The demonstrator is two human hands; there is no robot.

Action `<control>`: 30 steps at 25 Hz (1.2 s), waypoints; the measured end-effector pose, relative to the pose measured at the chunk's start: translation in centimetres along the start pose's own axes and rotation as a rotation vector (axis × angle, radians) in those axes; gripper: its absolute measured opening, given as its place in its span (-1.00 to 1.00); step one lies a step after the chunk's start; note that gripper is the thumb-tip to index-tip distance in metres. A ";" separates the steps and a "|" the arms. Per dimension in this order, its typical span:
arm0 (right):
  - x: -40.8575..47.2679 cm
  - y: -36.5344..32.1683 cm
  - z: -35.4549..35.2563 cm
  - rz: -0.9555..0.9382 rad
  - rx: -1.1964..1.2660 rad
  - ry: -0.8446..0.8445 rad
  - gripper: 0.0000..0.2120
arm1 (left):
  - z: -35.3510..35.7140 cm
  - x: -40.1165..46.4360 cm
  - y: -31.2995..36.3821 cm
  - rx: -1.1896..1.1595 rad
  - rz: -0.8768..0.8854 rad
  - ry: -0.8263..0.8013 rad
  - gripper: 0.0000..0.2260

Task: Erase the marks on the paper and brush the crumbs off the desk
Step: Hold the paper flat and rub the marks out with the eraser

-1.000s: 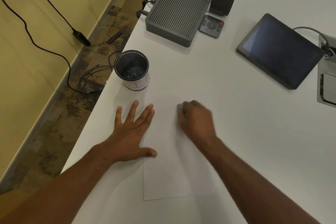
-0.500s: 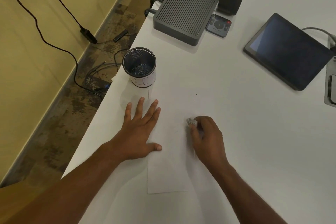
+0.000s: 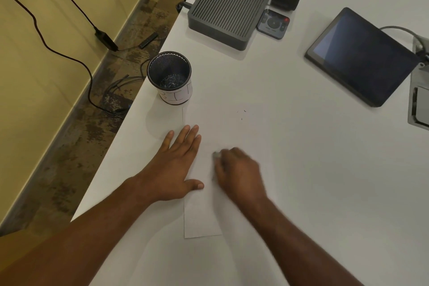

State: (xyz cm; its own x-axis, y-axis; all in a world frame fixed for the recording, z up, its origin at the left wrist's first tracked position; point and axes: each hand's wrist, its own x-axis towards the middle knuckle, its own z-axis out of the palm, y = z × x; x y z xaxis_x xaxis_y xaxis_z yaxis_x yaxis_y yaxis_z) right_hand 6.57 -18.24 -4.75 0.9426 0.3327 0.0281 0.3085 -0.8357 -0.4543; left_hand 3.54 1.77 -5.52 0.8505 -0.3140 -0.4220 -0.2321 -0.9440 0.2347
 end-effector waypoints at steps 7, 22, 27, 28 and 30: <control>0.1 -0.5 -0.7 -0.018 -0.028 -0.032 -0.76 | 0.2 0.1 -0.2 -0.037 0.003 0.018 -0.01; 4.8 3.4 -3.0 0.143 -0.130 0.146 -0.72 | 0.3 0.1 -0.1 -0.047 -0.017 0.004 0.00; -0.7 -1.3 -0.9 -0.225 -0.046 -0.144 -0.85 | 0.4 0.1 -0.2 -0.029 -0.005 0.014 -0.02; 0.6 0.5 -1.6 -0.126 -0.062 -0.122 -0.82 | 0.3 0.1 -0.2 -0.035 -0.010 0.011 -0.01; 3.4 3.9 -3.2 0.095 -0.124 0.106 -0.73 | 0.3 0.1 -0.1 -0.055 -0.010 0.011 -0.01</control>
State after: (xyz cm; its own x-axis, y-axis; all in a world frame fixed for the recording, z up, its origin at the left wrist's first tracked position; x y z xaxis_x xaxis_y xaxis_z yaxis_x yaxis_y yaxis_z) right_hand 11.41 -21.75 -3.62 0.9745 0.2069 0.0873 0.2244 -0.9110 -0.3460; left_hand 3.52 1.80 -5.86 0.8576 -0.3036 -0.4152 -0.1978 -0.9398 0.2786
